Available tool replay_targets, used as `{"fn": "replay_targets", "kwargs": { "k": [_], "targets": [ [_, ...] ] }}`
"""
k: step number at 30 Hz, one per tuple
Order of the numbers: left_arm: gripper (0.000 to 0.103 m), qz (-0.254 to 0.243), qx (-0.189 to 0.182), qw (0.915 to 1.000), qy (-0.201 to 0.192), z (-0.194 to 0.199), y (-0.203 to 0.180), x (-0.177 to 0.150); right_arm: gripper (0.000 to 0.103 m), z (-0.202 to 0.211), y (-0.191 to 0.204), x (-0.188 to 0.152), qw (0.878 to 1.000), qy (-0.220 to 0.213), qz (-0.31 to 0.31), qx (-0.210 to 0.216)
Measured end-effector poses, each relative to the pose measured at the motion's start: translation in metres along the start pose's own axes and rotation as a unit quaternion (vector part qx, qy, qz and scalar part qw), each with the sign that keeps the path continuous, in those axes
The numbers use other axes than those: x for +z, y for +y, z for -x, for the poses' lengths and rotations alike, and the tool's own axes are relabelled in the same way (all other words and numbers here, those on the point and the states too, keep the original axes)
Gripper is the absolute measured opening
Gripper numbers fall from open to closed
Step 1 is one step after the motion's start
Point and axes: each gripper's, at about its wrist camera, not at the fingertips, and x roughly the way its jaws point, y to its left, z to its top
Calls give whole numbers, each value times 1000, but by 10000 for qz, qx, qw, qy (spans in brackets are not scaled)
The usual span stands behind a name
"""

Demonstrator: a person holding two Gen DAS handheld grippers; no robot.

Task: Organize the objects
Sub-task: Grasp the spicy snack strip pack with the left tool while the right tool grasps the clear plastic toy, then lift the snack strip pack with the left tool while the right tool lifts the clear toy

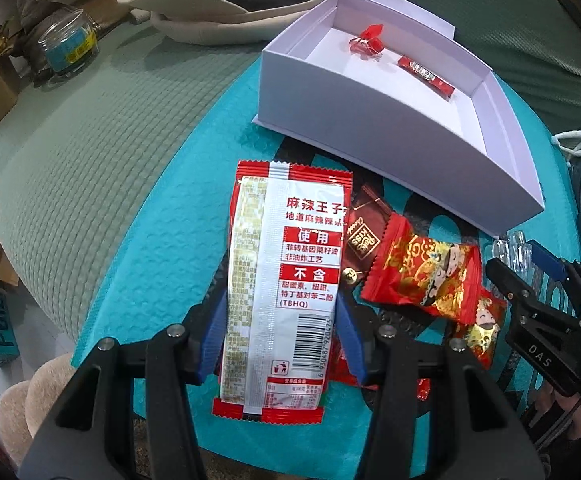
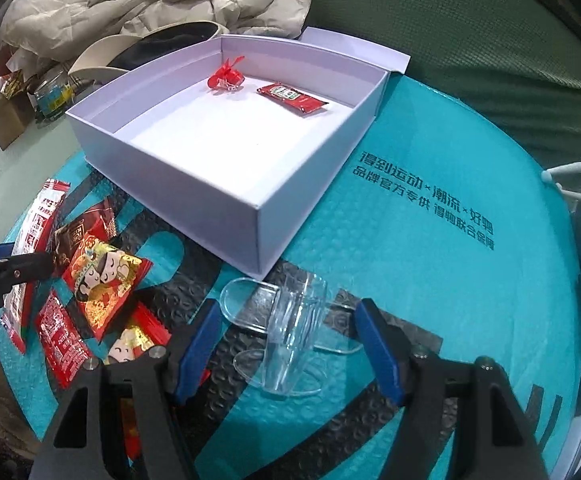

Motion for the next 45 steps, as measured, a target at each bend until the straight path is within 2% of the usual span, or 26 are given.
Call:
{"fn": "replay_targets", "kwargs": {
  "k": [1,3,8,11,31,45],
  "targets": [
    [49,7,-3,10000,-2,0,0,0,67,1,0,-1,10000,-5,-27,13],
    [49,17,-32,10000,4,0,0,0,52,4,0,-2,9998,-57,-91,187],
    [49,53,-93,9999,6,2,1,-2,52,9,4,-2,9998,-27,-6,202],
    [49,44,-149,9999,-6,4,0,-2,52,14,4,-1,9992,-47,-107,370],
    [49,-71,-100,9986,-521,44,7,-10,52,63,30,3,9964,-424,229,700],
    [49,-180,-150,9958,-884,80,-1,-33,52,111,43,-12,9921,-794,510,825]
  ]
}}
